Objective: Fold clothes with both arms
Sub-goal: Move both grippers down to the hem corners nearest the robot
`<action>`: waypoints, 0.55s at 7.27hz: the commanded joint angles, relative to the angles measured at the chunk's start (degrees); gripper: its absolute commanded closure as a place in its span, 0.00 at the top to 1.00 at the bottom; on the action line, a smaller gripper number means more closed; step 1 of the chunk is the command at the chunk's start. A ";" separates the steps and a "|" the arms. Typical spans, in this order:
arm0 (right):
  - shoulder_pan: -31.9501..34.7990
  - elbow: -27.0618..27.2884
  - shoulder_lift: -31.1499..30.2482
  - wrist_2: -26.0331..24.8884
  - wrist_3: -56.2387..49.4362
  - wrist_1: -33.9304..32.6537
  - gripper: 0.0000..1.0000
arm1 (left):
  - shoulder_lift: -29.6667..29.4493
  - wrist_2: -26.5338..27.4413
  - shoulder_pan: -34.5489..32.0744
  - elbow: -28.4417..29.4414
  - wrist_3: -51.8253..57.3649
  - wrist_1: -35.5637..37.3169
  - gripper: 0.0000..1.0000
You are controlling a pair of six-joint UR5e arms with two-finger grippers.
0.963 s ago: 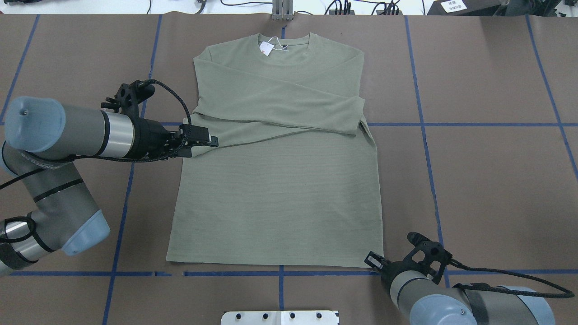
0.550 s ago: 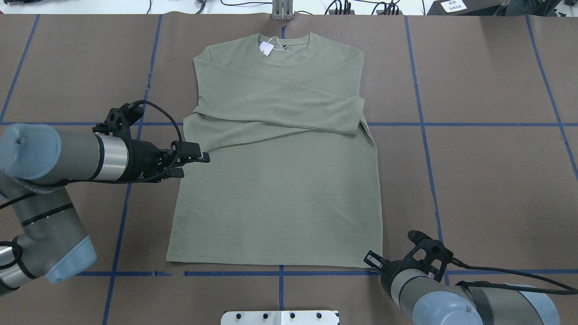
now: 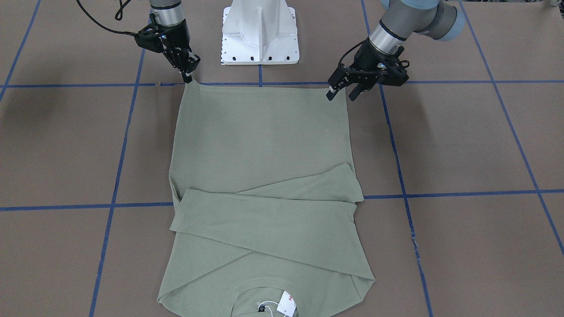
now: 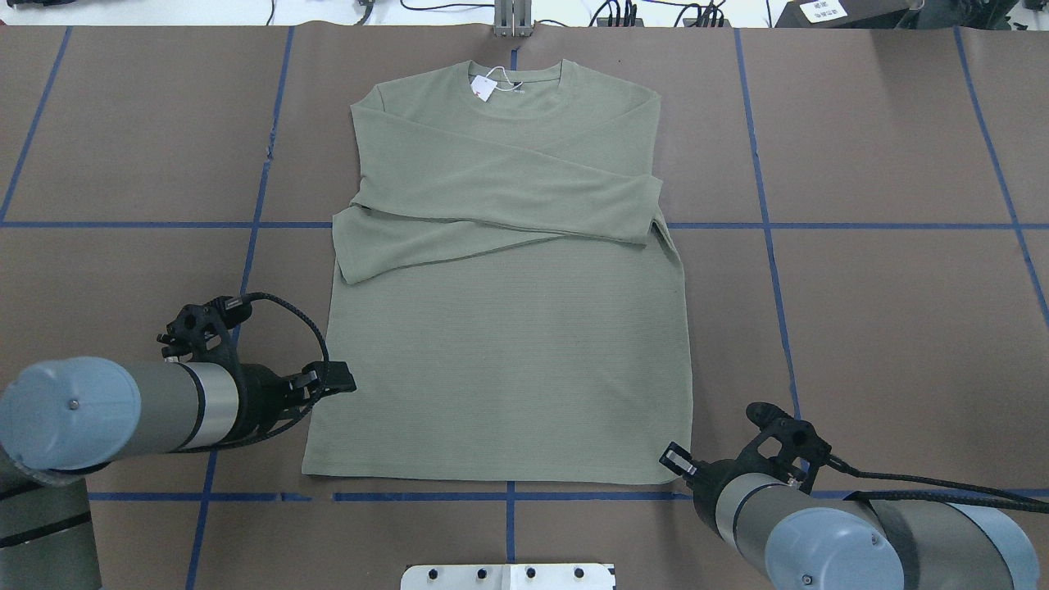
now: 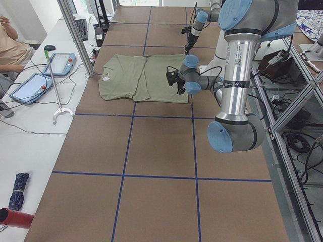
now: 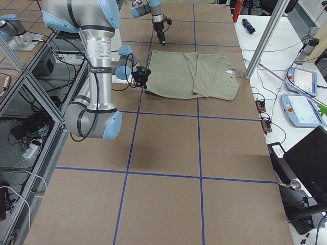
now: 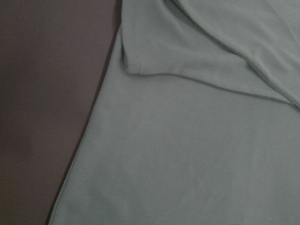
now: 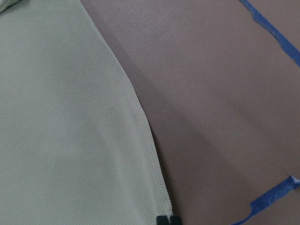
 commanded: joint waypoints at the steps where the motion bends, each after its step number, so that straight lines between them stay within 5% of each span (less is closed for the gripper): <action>1: 0.46 0.25 0.09 0.50 -0.01 0.01 0.00 | 0.26 2.36 4.35 0.22 -2.01 6.63 0.85; 4: 0.63 0.25 0.09 0.50 -0.10 -0.08 0.00 | -0.26 2.27 5.95 4.43 -2.45 6.75 0.76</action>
